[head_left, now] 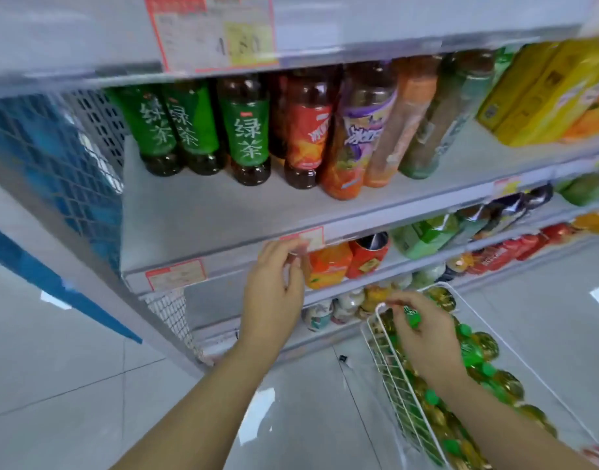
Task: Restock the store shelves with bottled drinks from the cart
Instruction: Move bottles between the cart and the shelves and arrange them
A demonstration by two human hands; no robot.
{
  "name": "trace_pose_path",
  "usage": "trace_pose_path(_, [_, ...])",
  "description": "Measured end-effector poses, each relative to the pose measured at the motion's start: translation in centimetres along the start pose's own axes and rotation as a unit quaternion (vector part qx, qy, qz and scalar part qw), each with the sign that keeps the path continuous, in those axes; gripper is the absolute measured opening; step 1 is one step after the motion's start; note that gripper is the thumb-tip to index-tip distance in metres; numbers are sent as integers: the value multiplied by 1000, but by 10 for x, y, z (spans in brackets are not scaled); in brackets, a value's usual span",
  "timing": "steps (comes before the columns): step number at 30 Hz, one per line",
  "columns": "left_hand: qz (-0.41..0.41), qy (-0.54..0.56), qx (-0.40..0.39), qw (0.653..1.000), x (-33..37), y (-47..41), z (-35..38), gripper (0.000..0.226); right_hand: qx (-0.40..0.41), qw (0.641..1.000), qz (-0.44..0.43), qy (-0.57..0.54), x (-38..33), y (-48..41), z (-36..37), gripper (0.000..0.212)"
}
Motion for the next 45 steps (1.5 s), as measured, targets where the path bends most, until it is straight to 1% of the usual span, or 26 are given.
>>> trace_pose_path(4, [-96,-4,-86,992,-43,58,87,25,-59,991,92,80,113,32,-18,18])
trace_pose_path(8, [-182,-20,-173,968,-92,119,165,26,-133,971,159,117,203,60,-12,23])
trace_pose_path(10, [-218,-18,-213,952,-112,145,197,25,-181,961,169,121,234,68,-2,29])
trace_pose_path(13, [-257,-54,-273,926,-142,178,237,31,-235,947,169,139,271,70,14,39])
trace_pose_path(16, [-317,-77,-283,902,-169,198,262,45,-251,938,119,207,305,58,32,50])
trace_pose_path(19, [-360,-66,-268,891,-183,210,278,59,-246,929,32,274,327,32,50,62])
trace_pose_path(20, [-363,-66,-265,891,-184,212,282,61,-260,917,-8,301,331,24,57,66])
trace_pose_path(22, [-360,-75,-256,894,-186,214,285,64,-309,875,-89,362,334,10,71,73])
trace_pose_path(24, [-365,-72,-240,897,-186,215,285,65,-353,833,-132,405,336,-2,82,76])
trace_pose_path(25, [-371,-67,-232,897,-186,215,285,64,-365,824,-139,410,337,-7,84,75])
trace_pose_path(26, [-377,-63,-224,896,-185,214,285,64,-371,823,-143,406,339,-11,86,75])
trace_pose_path(28, [-384,-57,-217,896,-183,213,286,64,-372,833,-149,381,341,-16,85,72])
trace_pose_path(29, [-386,-57,-215,895,-182,212,287,64,-361,844,-151,365,341,-17,81,68])
trace_pose_path(31, [-403,-60,-197,892,-181,206,285,60,-316,872,-160,337,341,-15,71,57])
trace_pose_path(34, [-439,-34,-110,891,-179,193,279,44,-254,897,-182,312,340,-5,57,48])
trace_pose_path(36, [-429,-14,-77,900,-173,188,279,36,-234,909,-178,295,340,2,50,46])
trace_pose_path(37, [-423,-3,-71,903,-169,188,280,33,-225,920,-162,276,337,5,46,46])
trace_pose_path(39, [-429,37,-74,900,-160,190,285,29,-199,954,-91,206,328,10,37,46])
trace_pose_path(41, [-460,104,-111,875,-148,194,295,40,-180,978,3,106,312,16,29,44])
trace_pose_path(43, [-484,180,-139,845,-135,197,309,57,-180,982,61,15,289,27,28,35])
trace_pose_path(45, [-488,245,-109,831,-130,197,316,65,-188,980,60,-23,263,38,33,31])
Point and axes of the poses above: each hand's wrist, its own y-axis away from the middle knuckle, its own z-axis out of the palm, x = y × z, the point moved 4 cm from there along -y, towards the middle knuckle, and after that the axes turned 14 degrees about y, right-handed, at the moved point
